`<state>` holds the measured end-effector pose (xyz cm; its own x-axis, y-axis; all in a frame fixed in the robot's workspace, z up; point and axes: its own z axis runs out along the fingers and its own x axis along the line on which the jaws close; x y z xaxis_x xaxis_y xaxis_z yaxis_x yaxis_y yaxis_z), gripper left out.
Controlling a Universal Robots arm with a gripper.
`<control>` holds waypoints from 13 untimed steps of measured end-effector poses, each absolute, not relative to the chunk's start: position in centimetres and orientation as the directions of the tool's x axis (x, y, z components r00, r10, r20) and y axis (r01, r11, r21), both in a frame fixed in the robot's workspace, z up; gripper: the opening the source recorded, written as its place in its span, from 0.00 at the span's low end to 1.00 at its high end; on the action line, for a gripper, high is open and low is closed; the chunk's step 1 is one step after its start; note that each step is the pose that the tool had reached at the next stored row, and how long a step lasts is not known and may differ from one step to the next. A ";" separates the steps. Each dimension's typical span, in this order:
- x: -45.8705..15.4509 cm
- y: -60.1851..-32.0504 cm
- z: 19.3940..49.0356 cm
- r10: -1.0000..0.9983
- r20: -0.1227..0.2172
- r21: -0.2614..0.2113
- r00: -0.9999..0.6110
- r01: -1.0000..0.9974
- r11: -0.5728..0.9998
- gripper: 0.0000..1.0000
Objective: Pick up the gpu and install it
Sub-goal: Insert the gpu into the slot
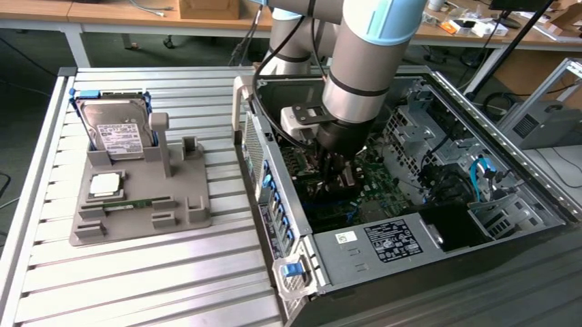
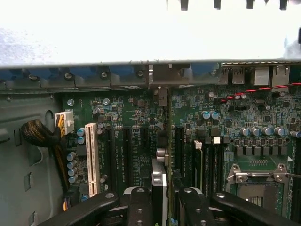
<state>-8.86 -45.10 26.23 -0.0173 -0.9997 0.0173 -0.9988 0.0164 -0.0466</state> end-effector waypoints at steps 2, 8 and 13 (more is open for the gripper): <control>-8.9 -45.1 26.2 -1.000 0.018 -0.047 -0.017 -0.999 0.016 0.27; -8.9 -44.9 26.2 -1.000 0.018 -0.047 -0.017 -0.999 0.016 0.27; -8.9 -44.9 26.2 -1.000 0.018 -0.047 -0.017 -0.999 0.016 0.27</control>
<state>-8.86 -44.88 26.19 -0.0173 -0.9997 0.0179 -0.9988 0.0164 -0.0466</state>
